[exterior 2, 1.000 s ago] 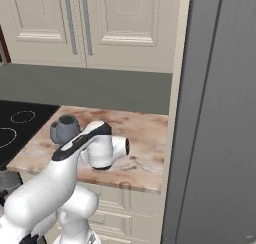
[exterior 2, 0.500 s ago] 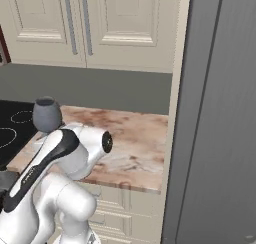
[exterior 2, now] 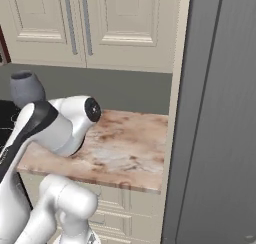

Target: Retrieve the wine glasses from the counter and place one next to each plate.

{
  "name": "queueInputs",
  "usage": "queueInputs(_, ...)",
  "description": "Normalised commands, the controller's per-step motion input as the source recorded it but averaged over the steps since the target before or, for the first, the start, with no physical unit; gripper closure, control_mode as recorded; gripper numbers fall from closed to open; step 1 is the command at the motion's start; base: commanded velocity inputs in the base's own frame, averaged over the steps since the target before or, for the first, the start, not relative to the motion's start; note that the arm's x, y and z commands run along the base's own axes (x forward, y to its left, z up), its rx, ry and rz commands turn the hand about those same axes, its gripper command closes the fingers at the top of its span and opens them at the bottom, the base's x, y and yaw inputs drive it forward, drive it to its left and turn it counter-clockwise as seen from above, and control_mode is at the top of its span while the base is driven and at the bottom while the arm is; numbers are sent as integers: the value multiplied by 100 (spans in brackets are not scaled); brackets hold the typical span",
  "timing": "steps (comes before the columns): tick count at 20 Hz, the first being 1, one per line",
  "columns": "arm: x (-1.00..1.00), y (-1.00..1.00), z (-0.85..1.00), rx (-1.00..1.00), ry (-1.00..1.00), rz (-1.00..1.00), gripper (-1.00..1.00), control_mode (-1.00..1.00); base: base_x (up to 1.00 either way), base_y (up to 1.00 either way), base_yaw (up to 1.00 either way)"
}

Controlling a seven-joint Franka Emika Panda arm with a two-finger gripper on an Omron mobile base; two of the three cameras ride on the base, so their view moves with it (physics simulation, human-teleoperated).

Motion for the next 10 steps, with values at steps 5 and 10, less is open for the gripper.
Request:
queueInputs(5,-33,0,37,-5,-4,4,100,100,-60,19,10)
queueInputs(10,0,0,0,0,0,0,100,100,-100,62,17)
